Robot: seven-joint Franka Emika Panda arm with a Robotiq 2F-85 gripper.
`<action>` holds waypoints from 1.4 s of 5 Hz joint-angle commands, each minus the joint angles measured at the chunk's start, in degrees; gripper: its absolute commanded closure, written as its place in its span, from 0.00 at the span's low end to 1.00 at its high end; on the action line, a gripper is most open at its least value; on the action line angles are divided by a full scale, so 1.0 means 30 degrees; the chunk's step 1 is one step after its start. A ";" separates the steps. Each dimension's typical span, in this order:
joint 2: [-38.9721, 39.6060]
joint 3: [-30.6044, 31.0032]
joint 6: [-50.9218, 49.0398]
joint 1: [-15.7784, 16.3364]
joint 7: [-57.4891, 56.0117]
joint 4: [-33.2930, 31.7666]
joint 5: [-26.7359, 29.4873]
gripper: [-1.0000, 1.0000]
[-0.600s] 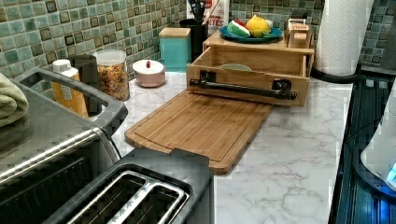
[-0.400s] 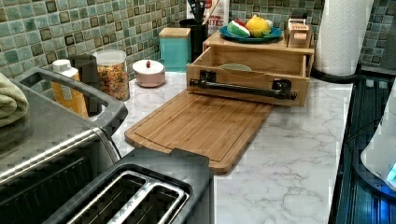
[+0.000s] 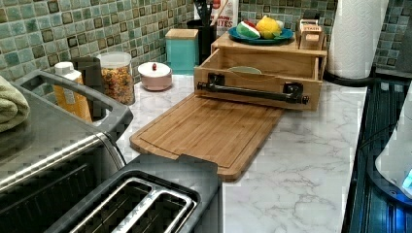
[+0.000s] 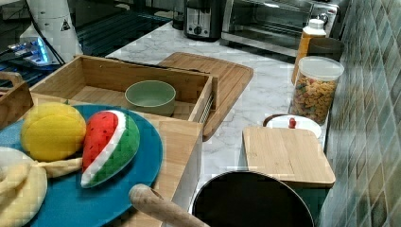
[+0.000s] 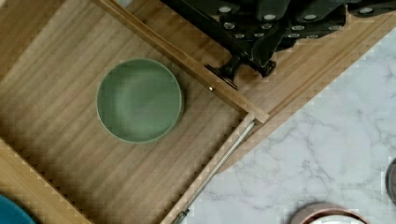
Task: Close the drawer.
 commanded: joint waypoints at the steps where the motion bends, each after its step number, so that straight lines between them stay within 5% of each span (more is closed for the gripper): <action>1: -0.3644 0.1005 0.4799 0.0928 -0.3903 -0.5803 0.1169 1.00; 3: -0.4873 0.2008 0.7498 0.2317 -0.6021 -0.8317 0.3172 1.00; 4: -0.5476 0.1408 0.8598 0.3444 -0.8942 -0.9705 0.2496 1.00; 7: -0.2642 0.1068 0.8914 0.2289 -1.4796 -1.0743 0.0200 1.00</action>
